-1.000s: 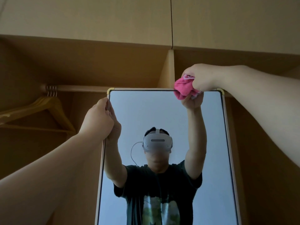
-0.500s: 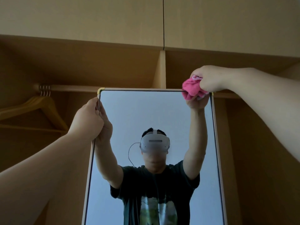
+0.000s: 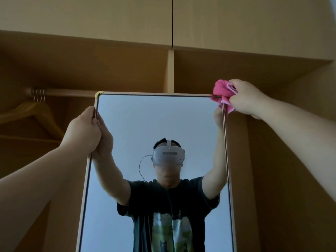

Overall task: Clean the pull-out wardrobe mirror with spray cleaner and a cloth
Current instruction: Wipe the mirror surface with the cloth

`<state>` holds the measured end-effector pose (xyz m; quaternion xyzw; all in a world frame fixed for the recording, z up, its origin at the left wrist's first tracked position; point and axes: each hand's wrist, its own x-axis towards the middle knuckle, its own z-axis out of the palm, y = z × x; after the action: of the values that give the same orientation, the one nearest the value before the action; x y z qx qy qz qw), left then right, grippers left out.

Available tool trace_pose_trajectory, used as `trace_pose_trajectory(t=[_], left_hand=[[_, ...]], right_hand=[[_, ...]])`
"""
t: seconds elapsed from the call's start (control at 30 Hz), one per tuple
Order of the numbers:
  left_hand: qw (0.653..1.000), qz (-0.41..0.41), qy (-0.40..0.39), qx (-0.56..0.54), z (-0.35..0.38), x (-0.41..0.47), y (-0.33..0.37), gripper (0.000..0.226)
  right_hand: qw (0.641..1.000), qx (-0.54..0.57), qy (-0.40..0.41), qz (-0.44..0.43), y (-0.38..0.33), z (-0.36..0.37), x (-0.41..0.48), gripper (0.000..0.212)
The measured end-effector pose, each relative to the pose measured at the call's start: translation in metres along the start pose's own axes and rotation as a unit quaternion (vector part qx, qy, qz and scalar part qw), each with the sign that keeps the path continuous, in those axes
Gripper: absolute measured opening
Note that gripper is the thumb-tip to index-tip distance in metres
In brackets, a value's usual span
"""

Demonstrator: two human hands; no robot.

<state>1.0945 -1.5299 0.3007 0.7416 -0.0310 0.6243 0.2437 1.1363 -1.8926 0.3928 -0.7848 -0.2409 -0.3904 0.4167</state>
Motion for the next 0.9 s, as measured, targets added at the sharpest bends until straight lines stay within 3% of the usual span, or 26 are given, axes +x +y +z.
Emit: trace_pose_trajectory(t=[0.17,0.4,0.9], left_hand=[[0.998,-0.038,0.014,0.05,-0.001,-0.016,0.002,0.015],[0.998,-0.044,-0.012,0.052,-0.001,-0.032,-0.009,0.018],[0.998,-0.046,-0.034,-0.004,-0.005,-0.081,-0.028,0.033]], right_hand=[[0.998,0.038,0.033,0.03,0.015,0.009,-0.015,0.055],[0.995,0.064,0.072,0.035,0.038,0.031,-0.041,0.05],[0.994,0.074,0.048,0.067,0.076,0.055,-0.092,0.04]])
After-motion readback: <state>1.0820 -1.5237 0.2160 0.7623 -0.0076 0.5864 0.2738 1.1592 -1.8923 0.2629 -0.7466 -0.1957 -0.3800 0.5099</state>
